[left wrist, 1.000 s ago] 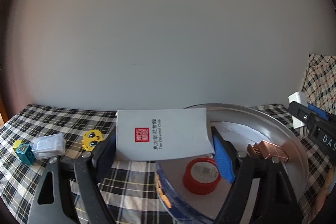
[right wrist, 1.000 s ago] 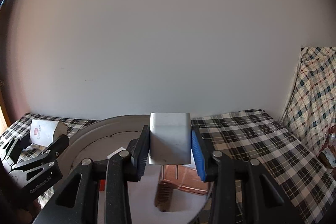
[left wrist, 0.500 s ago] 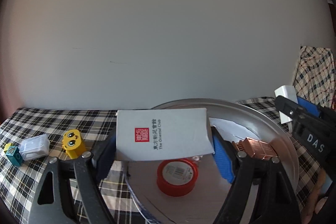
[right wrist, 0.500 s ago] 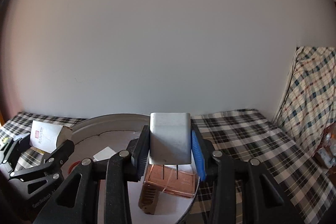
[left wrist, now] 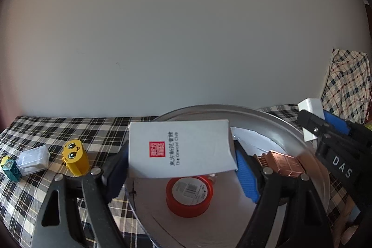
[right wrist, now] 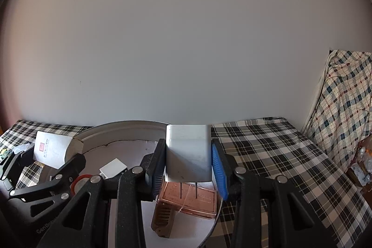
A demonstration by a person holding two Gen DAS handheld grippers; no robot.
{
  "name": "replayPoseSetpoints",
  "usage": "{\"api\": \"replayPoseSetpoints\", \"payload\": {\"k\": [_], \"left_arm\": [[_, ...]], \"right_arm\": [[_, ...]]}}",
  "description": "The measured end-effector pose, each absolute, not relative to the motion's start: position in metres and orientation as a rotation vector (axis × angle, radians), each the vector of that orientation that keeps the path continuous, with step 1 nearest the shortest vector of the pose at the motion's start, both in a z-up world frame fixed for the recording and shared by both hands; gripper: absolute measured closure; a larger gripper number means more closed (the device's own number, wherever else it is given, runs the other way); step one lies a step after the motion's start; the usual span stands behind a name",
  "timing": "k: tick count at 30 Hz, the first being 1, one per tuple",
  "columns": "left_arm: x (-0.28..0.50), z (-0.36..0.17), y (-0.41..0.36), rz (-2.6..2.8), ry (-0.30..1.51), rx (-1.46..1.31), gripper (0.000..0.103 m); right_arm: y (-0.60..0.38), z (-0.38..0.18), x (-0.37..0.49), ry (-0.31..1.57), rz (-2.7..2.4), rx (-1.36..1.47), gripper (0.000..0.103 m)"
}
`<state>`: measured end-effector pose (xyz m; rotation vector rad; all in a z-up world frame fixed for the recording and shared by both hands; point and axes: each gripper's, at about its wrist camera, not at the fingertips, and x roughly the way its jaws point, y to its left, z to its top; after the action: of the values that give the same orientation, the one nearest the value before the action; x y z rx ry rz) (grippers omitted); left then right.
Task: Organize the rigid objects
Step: 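Carry the charger and card box over the blue tin and open both tools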
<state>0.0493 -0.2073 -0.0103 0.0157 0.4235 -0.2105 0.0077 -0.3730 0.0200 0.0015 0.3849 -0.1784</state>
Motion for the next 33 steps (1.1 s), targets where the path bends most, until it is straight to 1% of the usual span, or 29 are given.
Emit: {"api": "replayPoseSetpoints", "payload": {"k": [33], "left_arm": [[0.052,-0.011,-0.217,-0.218,0.437,0.030,0.021]], "right_arm": [[-0.366,0.008,0.017,0.439,-0.133,0.014,0.062]]}}
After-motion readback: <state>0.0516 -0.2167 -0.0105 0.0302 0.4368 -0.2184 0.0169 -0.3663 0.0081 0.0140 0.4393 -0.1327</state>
